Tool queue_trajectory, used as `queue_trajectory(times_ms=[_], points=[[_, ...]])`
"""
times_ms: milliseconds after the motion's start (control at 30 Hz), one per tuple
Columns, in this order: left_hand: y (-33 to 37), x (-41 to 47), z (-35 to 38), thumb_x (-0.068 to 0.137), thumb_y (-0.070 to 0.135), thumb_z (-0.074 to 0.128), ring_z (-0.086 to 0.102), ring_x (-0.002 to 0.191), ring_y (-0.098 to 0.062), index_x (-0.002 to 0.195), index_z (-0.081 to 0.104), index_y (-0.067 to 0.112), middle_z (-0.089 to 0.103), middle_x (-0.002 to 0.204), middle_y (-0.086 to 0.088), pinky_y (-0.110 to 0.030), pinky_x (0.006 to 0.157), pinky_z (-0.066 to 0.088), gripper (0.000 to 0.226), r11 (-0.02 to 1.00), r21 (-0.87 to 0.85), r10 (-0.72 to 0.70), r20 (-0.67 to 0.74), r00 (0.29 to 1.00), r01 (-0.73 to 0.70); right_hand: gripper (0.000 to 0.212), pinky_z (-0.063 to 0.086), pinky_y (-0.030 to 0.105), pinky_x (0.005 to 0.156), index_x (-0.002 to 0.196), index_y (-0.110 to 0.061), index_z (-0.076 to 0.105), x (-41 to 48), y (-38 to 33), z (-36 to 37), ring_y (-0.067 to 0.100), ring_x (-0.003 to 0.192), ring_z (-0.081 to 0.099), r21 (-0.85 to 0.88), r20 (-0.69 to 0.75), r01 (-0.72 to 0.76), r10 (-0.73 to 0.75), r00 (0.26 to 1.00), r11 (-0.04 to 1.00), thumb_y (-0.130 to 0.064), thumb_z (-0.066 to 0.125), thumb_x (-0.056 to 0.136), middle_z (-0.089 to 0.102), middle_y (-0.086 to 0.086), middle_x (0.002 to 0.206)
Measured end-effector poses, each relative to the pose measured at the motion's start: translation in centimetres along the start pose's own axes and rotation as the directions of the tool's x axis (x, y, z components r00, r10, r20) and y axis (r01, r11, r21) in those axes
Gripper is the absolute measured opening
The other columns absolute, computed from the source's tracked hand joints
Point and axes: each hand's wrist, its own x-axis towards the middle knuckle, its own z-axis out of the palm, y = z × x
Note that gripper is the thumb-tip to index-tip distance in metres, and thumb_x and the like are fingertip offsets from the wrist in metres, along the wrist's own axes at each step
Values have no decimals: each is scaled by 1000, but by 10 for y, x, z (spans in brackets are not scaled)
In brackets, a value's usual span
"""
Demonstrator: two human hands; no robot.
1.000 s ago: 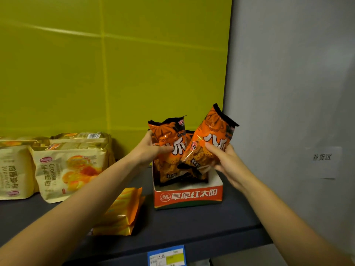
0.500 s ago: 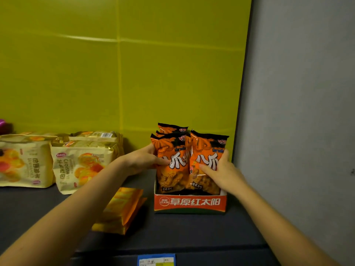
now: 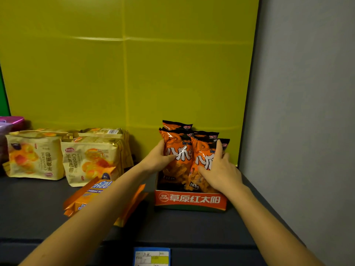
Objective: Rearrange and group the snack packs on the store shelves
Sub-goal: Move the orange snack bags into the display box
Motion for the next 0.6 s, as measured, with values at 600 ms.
queue_trajectory(times_ms=[600], points=[[4, -26, -20, 94, 29, 47, 44, 130, -30, 139, 37, 6, 45, 144, -16, -35, 103, 36, 52, 797, 599, -5, -119, 993, 76, 89, 10, 47, 115, 146, -24, -15, -12, 1, -5, 32, 145, -3, 45, 49, 99, -101, 994, 994, -68, 31, 83, -11, 10, 158]])
